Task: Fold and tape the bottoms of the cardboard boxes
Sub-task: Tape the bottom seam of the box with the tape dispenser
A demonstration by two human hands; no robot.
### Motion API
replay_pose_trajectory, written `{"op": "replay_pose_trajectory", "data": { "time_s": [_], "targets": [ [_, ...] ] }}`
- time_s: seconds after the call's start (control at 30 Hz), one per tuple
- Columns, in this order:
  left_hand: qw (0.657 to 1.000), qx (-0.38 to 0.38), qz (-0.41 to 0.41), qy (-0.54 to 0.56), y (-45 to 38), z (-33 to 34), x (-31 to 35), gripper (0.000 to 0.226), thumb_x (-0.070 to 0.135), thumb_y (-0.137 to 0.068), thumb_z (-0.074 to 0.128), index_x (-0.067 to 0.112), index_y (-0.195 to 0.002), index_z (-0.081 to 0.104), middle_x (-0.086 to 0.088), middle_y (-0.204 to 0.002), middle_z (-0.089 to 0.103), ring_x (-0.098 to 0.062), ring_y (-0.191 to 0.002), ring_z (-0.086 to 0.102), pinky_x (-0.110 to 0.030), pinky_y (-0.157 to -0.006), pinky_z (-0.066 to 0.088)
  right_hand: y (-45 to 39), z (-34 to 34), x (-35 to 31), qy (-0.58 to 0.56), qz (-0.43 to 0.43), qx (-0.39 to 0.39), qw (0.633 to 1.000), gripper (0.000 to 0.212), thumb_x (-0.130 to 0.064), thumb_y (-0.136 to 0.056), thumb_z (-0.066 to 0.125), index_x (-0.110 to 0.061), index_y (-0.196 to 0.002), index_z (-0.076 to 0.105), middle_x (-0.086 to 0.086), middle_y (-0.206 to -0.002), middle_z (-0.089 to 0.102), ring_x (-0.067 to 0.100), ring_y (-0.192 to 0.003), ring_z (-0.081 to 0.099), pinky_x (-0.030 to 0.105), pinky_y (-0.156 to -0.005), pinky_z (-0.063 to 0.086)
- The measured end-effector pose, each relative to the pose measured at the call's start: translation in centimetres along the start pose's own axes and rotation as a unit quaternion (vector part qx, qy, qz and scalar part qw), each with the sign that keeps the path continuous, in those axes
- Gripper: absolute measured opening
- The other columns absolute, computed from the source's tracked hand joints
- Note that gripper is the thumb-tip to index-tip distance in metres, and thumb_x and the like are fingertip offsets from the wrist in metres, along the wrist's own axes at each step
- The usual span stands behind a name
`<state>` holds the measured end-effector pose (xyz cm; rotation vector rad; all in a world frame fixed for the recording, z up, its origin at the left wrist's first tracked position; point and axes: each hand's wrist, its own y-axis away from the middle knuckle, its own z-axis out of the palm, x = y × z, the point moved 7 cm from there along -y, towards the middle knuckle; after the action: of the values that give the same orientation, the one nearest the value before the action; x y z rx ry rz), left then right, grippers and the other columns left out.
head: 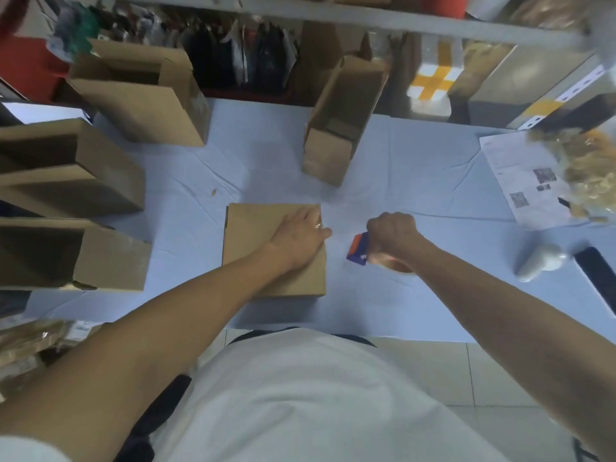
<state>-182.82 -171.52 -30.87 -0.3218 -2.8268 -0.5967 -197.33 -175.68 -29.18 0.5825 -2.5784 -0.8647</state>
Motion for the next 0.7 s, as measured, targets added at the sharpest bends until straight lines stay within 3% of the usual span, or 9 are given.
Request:
{"op": "replay_pose_trajectory", "data": {
  "time_s": [0.13, 0.23, 0.3, 0.33, 0.4, 0.47, 0.53, 0.6, 0.7],
  "targets": [
    [0.994, -0.033, -0.076, 0.074, -0.3, -0.4, 0.3, 0.039, 0.025, -0.097, 0.043, 0.006, -0.131, 0.049, -0.018, -0.137, 0.043, -0.035, -0.126, 0.041, -0.036, -0.095, 0.036, 1.8, -1.2, 3.6, -0.144, 0.013, 0.039, 0.989, 0.029, -0.035, -0.067, 0.065, -0.031, -0.094, 0.054, -0.007, -0.077, 0.058, 0.016, -0.068, 0.056, 0.026, -0.059, 0.04],
    [0.957, -0.018, -0.121, 0.262, -0.2, -1.4, -0.5, 0.034, 0.01, -0.091, 0.046, 0.015, -0.12, 0.063, -0.009, -0.125, 0.055, -0.027, -0.112, 0.052, -0.028, -0.084, 0.038, 3.4, -1.6, 4.6, -0.263, -0.046, 0.118, 0.956, 0.04, -0.039, -0.071, 0.072, -0.039, -0.106, 0.053, -0.014, -0.082, 0.064, 0.015, -0.075, 0.062, 0.028, -0.06, 0.046],
    [0.887, 0.022, -0.148, 0.436, 0.7, -2.0, -1.1, 0.025, 0.007, -0.092, 0.047, 0.011, -0.104, 0.069, -0.01, -0.105, 0.067, -0.022, -0.093, 0.061, -0.024, -0.079, 0.044, 4.3, -1.4, 4.7, -0.319, -0.079, 0.152, 0.932, 0.046, -0.041, -0.072, 0.078, -0.042, -0.112, 0.053, -0.017, -0.09, 0.066, 0.013, -0.082, 0.063, 0.032, -0.069, 0.052],
    [0.833, 0.034, -0.167, 0.527, 1.6, -1.9, -1.3, 0.018, 0.008, -0.094, 0.05, 0.008, -0.096, 0.068, -0.012, -0.094, 0.069, -0.021, -0.081, 0.062, -0.025, -0.073, 0.048, 4.7, -1.3, 4.5, -0.335, -0.095, 0.158, 0.924, 0.047, -0.04, -0.072, 0.079, -0.042, -0.113, 0.054, -0.017, -0.093, 0.066, 0.013, -0.084, 0.062, 0.034, -0.072, 0.053],
    [0.736, -0.013, -0.181, 0.652, 3.4, -0.8, -0.8, 0.015, 0.018, -0.098, 0.055, 0.006, -0.098, 0.064, -0.013, -0.09, 0.069, -0.02, -0.079, 0.066, -0.023, -0.07, 0.054, 5.2, -1.4, 3.6, -0.352, -0.128, 0.166, 0.912, 0.049, -0.038, -0.073, 0.081, -0.041, -0.114, 0.055, -0.015, -0.096, 0.067, 0.013, -0.086, 0.063, 0.036, -0.076, 0.053],
    [0.693, -0.053, -0.171, 0.698, 4.6, 0.2, -0.2, 0.019, 0.023, -0.099, 0.057, 0.007, -0.103, 0.064, -0.011, -0.09, 0.071, -0.019, -0.085, 0.069, -0.024, -0.076, 0.056, 5.4, -1.8, 2.6, -0.358, -0.155, 0.175, 0.904, 0.051, -0.039, -0.072, 0.082, -0.039, -0.116, 0.055, -0.012, -0.098, 0.068, 0.014, -0.088, 0.064, 0.037, -0.079, 0.054],
    [0.657, -0.03, -0.176, 0.733, 5.1, 0.3, -0.4, 0.011, 0.015, -0.098, 0.057, 0.008, -0.096, 0.066, -0.007, -0.081, 0.068, -0.016, -0.075, 0.065, -0.022, -0.071, 0.056, 5.4, -2.2, 1.6, -0.36, -0.172, 0.177, 0.9, 0.053, -0.033, -0.071, 0.084, -0.036, -0.117, 0.057, -0.009, -0.101, 0.068, 0.016, -0.09, 0.064, 0.038, -0.081, 0.054],
    [0.649, 0.001, -0.194, 0.736, 5.4, 0.0, -0.9, 0.011, 0.007, -0.096, 0.058, 0.011, -0.087, 0.065, -0.003, -0.069, 0.063, -0.013, -0.065, 0.059, -0.02, -0.064, 0.053, 5.4, -2.3, 1.0, -0.371, -0.184, 0.173, 0.893, 0.058, -0.025, -0.069, 0.086, -0.034, -0.12, 0.058, -0.007, -0.105, 0.069, 0.017, -0.093, 0.064, 0.039, -0.083, 0.055],
    [0.685, 0.029, -0.213, 0.696, 5.8, -0.7, -1.8, 0.006, 0.007, -0.093, 0.063, 0.011, -0.088, 0.063, -0.001, -0.066, 0.061, -0.008, -0.059, 0.058, -0.017, -0.058, 0.051, 5.2, -2.7, 0.5, -0.381, -0.194, 0.165, 0.889, 0.062, -0.023, -0.069, 0.086, -0.034, -0.122, 0.057, -0.009, -0.107, 0.068, 0.015, -0.094, 0.064, 0.036, -0.083, 0.056]
  ]
}}
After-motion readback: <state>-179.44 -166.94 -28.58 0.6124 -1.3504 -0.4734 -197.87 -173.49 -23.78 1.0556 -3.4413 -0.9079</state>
